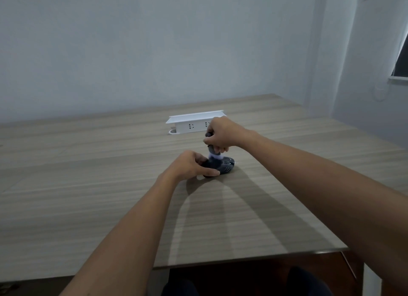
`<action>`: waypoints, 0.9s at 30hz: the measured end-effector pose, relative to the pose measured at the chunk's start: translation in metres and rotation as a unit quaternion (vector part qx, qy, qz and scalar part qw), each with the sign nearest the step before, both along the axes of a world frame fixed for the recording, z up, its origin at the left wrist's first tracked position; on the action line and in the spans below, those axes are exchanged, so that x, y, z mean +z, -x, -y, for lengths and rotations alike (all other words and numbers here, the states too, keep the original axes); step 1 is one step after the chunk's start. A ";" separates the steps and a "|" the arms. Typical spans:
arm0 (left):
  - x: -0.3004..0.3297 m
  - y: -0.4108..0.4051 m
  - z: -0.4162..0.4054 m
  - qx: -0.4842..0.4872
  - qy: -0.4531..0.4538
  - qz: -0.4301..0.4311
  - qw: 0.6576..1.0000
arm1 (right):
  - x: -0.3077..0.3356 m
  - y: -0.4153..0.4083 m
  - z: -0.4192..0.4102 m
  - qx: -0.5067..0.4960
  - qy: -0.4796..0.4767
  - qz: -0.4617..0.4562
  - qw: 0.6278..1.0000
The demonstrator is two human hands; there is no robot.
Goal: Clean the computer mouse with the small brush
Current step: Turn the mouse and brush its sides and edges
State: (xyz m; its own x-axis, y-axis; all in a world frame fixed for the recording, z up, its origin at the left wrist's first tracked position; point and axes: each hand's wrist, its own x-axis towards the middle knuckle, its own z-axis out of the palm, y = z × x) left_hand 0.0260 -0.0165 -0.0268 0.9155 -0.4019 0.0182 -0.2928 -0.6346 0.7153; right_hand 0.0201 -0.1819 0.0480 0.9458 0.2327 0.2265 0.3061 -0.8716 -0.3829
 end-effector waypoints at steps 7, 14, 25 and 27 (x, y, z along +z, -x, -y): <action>-0.001 0.002 0.000 0.000 0.014 -0.005 1.000 | 0.003 -0.004 0.015 -0.037 0.006 -0.027 0.999; 0.000 0.000 0.000 -0.008 0.007 -0.007 1.000 | 0.003 -0.001 0.016 -0.031 -0.008 -0.020 0.999; -0.003 0.001 -0.001 -0.018 0.006 0.002 1.000 | -0.005 0.006 0.024 -0.075 0.045 0.002 0.996; -0.004 -0.001 -0.001 -0.025 0.006 0.005 1.000 | -0.010 0.007 0.032 -0.080 0.039 0.000 0.996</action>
State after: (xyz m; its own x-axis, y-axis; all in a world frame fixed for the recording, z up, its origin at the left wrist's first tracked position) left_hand 0.0267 -0.0154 -0.0311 0.8938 -0.4473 0.0325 -0.3316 -0.6102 0.7195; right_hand 0.0127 -0.2135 0.0378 0.9723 0.0957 0.2132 0.1605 -0.9366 -0.3115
